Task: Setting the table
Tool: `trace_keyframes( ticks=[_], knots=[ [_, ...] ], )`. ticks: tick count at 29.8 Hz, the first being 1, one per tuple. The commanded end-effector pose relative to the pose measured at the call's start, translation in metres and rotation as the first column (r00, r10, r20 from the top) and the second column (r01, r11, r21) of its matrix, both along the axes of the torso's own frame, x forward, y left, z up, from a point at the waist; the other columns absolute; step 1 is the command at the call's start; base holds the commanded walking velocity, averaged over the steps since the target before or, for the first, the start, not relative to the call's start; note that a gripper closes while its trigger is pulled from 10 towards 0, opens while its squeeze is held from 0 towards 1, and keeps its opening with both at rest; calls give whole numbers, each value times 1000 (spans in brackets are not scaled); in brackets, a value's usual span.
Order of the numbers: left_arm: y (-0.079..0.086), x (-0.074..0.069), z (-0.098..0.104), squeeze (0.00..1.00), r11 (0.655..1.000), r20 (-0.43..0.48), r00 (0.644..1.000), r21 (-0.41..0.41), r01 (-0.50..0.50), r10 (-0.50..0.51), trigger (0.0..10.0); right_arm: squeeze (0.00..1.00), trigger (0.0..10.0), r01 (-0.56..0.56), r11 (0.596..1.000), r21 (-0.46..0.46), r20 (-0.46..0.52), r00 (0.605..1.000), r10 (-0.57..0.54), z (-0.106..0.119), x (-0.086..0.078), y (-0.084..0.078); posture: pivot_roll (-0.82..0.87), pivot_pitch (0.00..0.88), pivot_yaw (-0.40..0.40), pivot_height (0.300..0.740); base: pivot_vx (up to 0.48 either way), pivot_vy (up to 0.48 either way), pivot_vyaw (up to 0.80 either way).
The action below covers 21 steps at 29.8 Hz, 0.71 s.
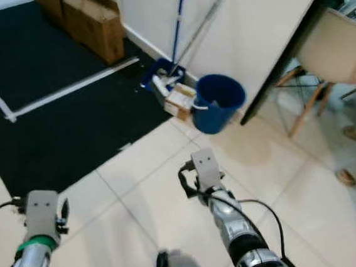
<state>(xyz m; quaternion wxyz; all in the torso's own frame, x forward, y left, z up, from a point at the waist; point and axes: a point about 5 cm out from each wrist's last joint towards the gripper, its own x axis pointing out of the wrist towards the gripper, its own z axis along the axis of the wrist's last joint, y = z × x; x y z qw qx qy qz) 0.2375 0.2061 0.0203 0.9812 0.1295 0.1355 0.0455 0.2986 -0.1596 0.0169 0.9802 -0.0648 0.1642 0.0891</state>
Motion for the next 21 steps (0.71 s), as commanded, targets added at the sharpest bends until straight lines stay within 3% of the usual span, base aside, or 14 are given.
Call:
trace_keyframes(
  ticks=[1,3,8,12,16,21],
  knots=[
    [3,-3,-3,0,1000,-36,999,20,16,-15,10000,0,10000,3,1000,25,-24,1000,-2,-6,-5,-4,65,32,-43,740,0,0,0],
    [-1,-1,-4,0,999,-52,998,12,44,-43,10000,0,10000,-6,999,39,-59,998,9,-11,-10,-13,56,38,-51,740,0,0,0],
    [-1,-7,-10,0,999,-78,996,4,41,-41,10000,0,10000,-47,998,48,-97,994,52,-19,-18,-17,48,39,-55,740,0,0,0],
    [4,-13,-17,0,999,-76,997,43,1,2,10000,0,10000,-14,988,155,-102,994,30,-21,-22,-16,31,26,-45,740,0,0,0],
    [4,-3,-12,0,999,-61,998,51,-9,12,10000,0,10000,41,964,261,-78,997,-22,-16,-19,-16,-12,16,-7,740,0,0,0],
    [1,5,-3,0,1000,-32,1000,1,-1,1,10000,0,10000,20,970,242,-47,999,-9,-13,-17,-12,-31,11,1,740,0,0,0]
  ],
)
